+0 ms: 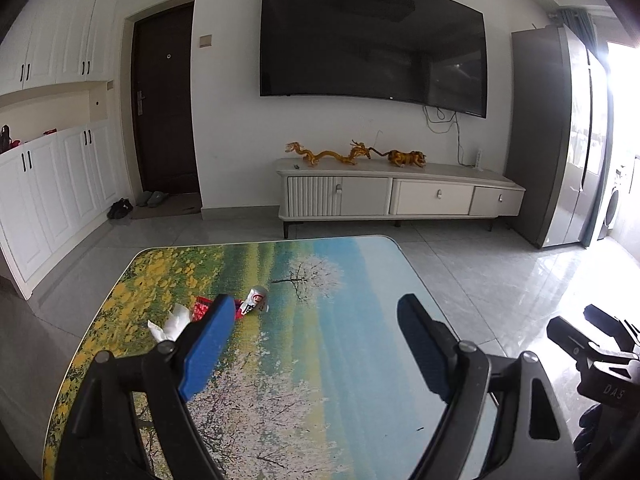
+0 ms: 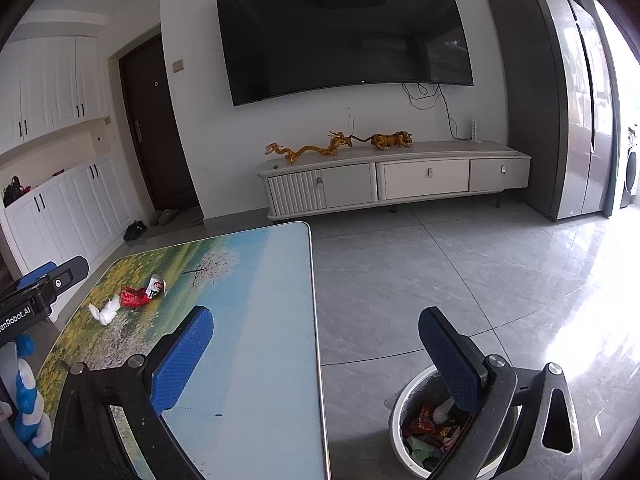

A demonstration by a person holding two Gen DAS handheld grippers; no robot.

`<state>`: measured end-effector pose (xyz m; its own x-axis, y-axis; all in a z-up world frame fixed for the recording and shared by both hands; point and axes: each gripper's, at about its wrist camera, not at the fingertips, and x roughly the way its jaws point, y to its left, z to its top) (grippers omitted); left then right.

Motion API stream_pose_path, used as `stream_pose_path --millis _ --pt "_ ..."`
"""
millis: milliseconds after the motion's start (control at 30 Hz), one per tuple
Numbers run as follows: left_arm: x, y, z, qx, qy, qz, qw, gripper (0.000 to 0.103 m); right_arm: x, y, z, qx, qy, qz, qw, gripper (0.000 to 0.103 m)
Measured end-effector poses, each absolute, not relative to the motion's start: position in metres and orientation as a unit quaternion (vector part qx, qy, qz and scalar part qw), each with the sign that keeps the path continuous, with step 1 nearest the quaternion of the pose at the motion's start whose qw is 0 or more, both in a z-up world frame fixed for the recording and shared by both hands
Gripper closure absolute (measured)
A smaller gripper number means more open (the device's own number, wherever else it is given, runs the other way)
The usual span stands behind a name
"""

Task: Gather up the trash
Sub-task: 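Move both tools back to the remaining trash on the table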

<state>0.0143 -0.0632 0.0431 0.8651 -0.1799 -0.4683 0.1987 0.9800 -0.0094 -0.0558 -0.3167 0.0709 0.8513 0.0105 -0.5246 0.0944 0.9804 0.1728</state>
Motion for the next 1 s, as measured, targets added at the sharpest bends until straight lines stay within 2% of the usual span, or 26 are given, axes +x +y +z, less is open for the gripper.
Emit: stream_pose_path --millis 1000 --pt "0.014 0.013 0.042 -0.026 0.232 -0.053 0.971 0.020 -0.031 -0.239 0.088 0.043 0.272 0.035 0.961 0.000"
